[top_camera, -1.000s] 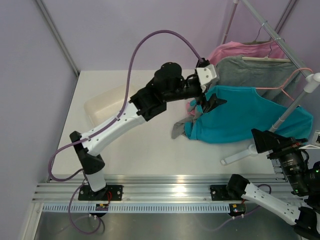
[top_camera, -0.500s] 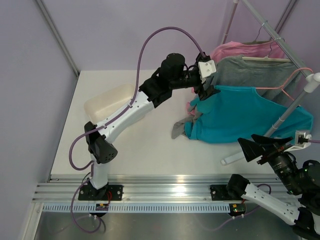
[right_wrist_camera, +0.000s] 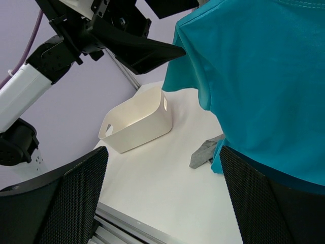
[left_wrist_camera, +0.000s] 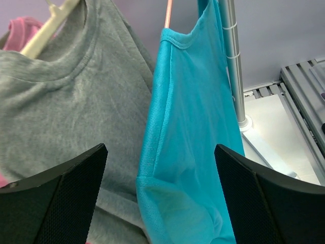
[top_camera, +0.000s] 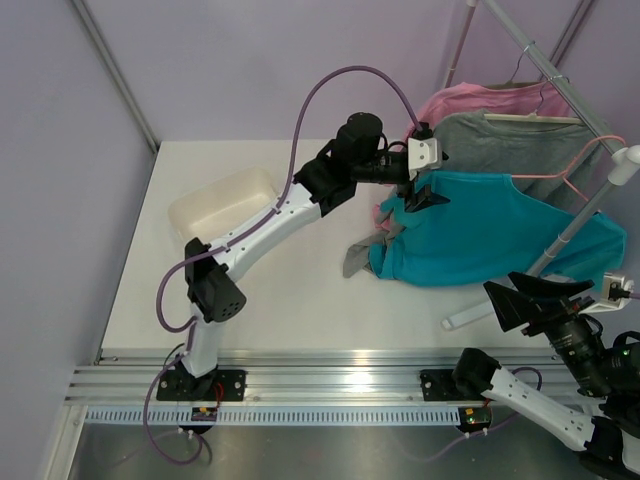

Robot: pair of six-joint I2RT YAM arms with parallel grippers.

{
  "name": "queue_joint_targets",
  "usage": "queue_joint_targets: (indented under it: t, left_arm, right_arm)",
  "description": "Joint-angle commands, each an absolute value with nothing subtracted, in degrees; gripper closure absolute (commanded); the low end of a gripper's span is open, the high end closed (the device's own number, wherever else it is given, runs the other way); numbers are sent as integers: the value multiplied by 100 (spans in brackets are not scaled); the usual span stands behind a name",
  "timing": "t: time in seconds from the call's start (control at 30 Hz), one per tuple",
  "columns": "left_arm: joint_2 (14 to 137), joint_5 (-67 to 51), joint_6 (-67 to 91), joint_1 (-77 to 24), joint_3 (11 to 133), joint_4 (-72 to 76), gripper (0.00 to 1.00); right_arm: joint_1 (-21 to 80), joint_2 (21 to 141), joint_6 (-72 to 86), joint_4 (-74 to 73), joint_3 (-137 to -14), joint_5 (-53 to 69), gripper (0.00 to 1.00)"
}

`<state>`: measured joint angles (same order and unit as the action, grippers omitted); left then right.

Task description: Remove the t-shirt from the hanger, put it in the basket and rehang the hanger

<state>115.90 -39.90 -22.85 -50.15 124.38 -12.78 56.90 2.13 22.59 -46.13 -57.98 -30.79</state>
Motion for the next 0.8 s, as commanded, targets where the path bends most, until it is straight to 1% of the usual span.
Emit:
queue_joint_targets:
  t: [0.0,0.1,0.23,0.37,0.4,0.43,0.53,0.57,0.77]
  left_arm:
    - [11724,-4271,-2268,-5019,12674,-906,13]
    - [11804,-4333,-2172,-5019,12691,-748,17]
    - [11856,-4351,-2039,-5019,12726,-607,18]
    - [11935,-4455,-1951,-5019,12867,-571,24]
    - [11970,-4473,-1864,-5019,12876,-510,27]
    - [11979,-4508,-1794,-5027,12885,-475,33]
    - [12006,-4614,-1679,-5045,12894,-431,37]
    - [11997,-4632,-1679,-5062,12876,-431,42]
    - [12015,-4641,-1810,-5159,12814,-606,49]
  right_arm:
    - [5731,97,2057,-4474,-5748,-3041,1]
    - [5730,44,2083,-4552,-5731,-3155,0]
    - [5730,-140,2092,-4518,-5687,-3164,0]
    - [5730,-158,2066,-4500,-5704,-3217,1]
    - [5739,-158,2065,-4517,-5704,-3234,0]
    - [5731,-158,2065,-4518,-5704,-3260,1]
    - [5730,-167,2065,-4526,-5713,-3278,0]
    - [5730,-176,2057,-4509,-5704,-3278,0]
    - [5730,-185,2057,-4483,-5704,-3331,0]
